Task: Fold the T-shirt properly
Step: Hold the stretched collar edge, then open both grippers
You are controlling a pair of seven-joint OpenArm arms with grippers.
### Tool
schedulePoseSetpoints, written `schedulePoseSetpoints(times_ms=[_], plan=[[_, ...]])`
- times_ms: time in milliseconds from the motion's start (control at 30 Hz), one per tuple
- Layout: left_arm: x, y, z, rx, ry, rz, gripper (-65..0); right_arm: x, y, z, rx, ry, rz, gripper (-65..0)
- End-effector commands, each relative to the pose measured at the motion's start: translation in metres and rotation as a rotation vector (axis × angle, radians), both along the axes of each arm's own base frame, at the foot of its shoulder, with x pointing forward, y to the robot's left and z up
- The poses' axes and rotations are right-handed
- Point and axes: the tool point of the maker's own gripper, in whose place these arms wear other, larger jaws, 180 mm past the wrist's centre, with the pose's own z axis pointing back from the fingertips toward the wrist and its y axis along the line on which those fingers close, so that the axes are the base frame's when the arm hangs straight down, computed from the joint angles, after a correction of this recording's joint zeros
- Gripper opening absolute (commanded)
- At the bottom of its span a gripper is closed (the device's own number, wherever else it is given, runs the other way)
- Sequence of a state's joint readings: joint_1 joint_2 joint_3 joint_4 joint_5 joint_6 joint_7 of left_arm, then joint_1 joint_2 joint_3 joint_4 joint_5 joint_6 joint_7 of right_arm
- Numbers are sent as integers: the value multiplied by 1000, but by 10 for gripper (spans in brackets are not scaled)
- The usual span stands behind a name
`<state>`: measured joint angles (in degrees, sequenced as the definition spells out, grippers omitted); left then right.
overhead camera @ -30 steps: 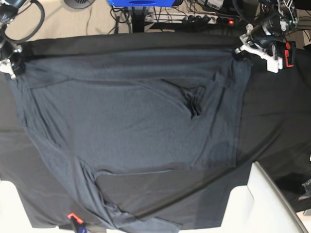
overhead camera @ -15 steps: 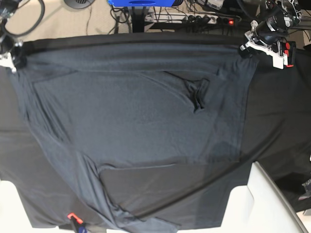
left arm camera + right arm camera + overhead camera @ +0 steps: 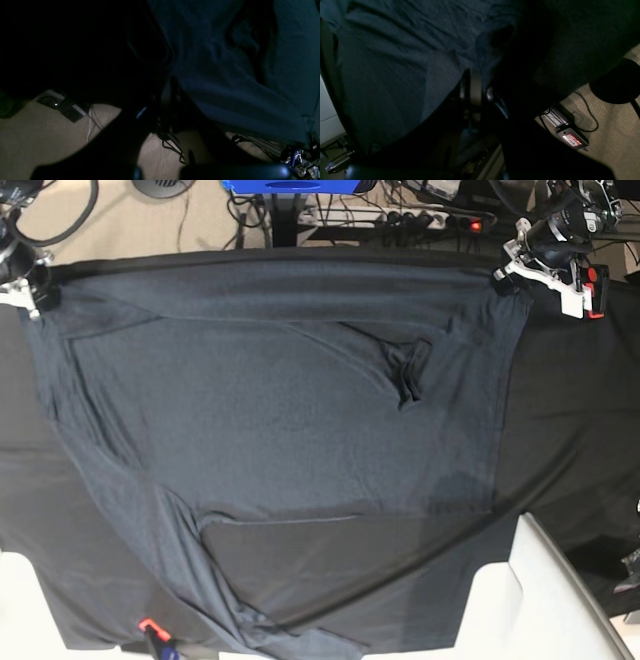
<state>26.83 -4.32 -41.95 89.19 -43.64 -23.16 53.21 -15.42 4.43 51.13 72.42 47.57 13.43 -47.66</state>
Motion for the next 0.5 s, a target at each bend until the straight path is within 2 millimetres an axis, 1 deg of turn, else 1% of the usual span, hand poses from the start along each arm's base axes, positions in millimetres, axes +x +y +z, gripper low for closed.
schedulePoseSetpoints(times_ms=[0, 233, 267, 300, 333, 400, 433, 467], plan=[[4, 7, 8, 20, -28, -1, -650, 5, -12, 10, -38, -25, -2, -650], [7, 7, 8, 19, -33, -1, -650, 3, -9, 6, -22, -14, -20, -647], [7, 7, 8, 21, -32, -2, -650, 1, -7, 4, -11, -4, -41, -644], [6, 8, 7, 35, -23, -8, -650, 0, -7, 4, -4, -1, -53, -626], [4, 10, 5, 53, -7, -16, -650, -1, -6, 3, 1, 3, -60, -593], [4, 12, 2, 84, 14, -27, -650, -1, -5, 2, 4, 5, -63, -503], [1, 10, -2, 89, 29, -29, -650, -2, -1, 0, 13, 5, -66, -447], [-1, 10, -4, 99, 41, -28, -597, -2, 0, 0, 16, 5, -67, -393]])
